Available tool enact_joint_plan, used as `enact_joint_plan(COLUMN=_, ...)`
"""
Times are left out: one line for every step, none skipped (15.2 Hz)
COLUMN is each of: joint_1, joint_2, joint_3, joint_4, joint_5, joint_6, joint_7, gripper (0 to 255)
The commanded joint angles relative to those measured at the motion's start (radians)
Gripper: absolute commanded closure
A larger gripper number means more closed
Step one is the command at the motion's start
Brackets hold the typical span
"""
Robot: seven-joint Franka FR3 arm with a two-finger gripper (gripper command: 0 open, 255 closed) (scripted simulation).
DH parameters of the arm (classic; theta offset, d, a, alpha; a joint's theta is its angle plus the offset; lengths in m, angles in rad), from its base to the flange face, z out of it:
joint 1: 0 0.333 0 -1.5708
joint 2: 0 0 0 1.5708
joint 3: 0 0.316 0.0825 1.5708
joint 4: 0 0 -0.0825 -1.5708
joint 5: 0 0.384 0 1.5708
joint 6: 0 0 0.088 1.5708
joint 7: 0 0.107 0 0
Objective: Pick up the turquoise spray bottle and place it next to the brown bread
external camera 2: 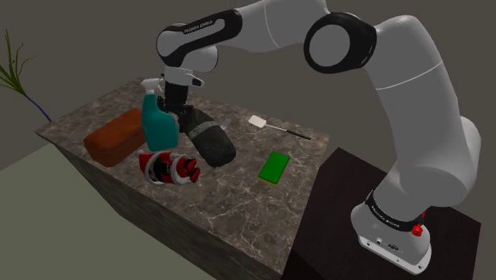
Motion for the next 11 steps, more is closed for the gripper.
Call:
enact_joint_plan(joint_1=-0.014, joint_2=-0.019, joint_3=-0.001, joint_4=0.017, joint_5=0.0, joint_6=-0.04, joint_7=0.001, gripper=0)
enact_joint_plan(joint_1=-0.022, joint_2=-0.026, joint_3=-0.002, joint_4=0.036, joint_5=-0.002, joint_6=-0.068, joint_7=0.003, gripper=0)
enact_joint_plan(joint_1=-0.027, joint_2=-0.031, joint_3=-0.003, joint_4=0.052, joint_5=-0.003, joint_6=-0.09, joint_7=0.005, gripper=0)
enact_joint_plan(joint_1=-0.027, joint_2=-0.031, joint_3=-0.003, joint_4=0.052, joint_5=-0.003, joint_6=-0.09, joint_7=0.005, gripper=0)
enact_joint_plan(joint_1=-0.027, joint_2=-0.031, joint_3=-0.003, joint_4=0.051, joint_5=-0.003, joint_6=-0.09, joint_7=0.005, gripper=0)
enact_joint_plan(joint_1=-0.027, joint_2=-0.031, joint_3=-0.003, joint_4=0.052, joint_5=-0.003, joint_6=-0.09, joint_7=0.005, gripper=0)
enact_joint_plan(joint_1=-0.027, joint_2=-0.031, joint_3=-0.003, joint_4=0.052, joint_5=-0.003, joint_6=-0.09, joint_7=0.005, gripper=0)
enact_joint_plan(joint_1=-0.027, joint_2=-0.031, joint_3=-0.003, joint_4=0.052, joint_5=-0.003, joint_6=-0.09, joint_7=0.005, gripper=0)
enact_joint_plan(joint_1=-0.027, joint_2=-0.031, joint_3=-0.003, joint_4=0.052, joint_5=-0.003, joint_6=-0.09, joint_7=0.005, gripper=0)
enact_joint_plan(joint_1=-0.027, joint_2=-0.031, joint_3=-0.003, joint_4=0.052, joint_5=-0.003, joint_6=-0.09, joint_7=0.005, gripper=0)
enact_joint_plan(joint_1=-0.027, joint_2=-0.031, joint_3=-0.003, joint_4=0.052, joint_5=-0.003, joint_6=-0.09, joint_7=0.005, gripper=0)
